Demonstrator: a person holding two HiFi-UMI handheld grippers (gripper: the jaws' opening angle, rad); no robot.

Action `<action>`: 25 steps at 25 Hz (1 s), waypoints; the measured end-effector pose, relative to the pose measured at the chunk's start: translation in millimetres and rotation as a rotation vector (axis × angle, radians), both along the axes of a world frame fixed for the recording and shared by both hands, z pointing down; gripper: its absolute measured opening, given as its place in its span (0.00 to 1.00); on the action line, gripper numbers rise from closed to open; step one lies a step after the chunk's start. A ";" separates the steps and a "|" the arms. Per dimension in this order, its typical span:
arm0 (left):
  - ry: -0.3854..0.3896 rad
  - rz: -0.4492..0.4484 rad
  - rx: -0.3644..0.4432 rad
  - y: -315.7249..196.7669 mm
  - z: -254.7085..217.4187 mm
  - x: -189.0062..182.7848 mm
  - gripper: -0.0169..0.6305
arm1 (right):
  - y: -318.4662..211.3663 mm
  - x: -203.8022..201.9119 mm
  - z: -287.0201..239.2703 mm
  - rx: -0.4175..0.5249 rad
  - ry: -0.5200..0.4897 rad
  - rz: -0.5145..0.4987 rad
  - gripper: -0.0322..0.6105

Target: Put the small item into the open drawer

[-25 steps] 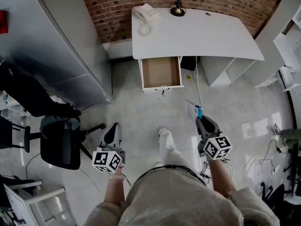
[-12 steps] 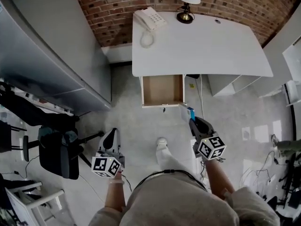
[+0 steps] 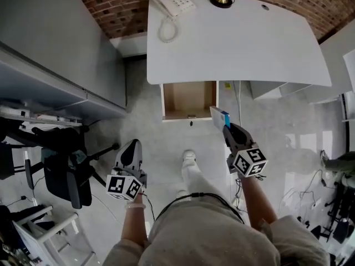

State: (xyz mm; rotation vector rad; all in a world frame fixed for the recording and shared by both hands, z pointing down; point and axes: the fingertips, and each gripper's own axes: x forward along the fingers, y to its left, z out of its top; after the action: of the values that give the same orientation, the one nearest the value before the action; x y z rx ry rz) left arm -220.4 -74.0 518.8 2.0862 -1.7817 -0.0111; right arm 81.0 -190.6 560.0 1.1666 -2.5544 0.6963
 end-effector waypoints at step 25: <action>0.058 0.163 -0.060 -80.8 76.4 52.8 0.04 | -74.5 -25.5 131.7 -0.156 0.048 0.159 0.17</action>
State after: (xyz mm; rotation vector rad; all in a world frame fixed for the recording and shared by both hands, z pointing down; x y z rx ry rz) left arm -167.6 -154.8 595.2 2.1590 -1.5554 0.0267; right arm 55.5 -265.1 691.7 1.3259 -2.3390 0.8753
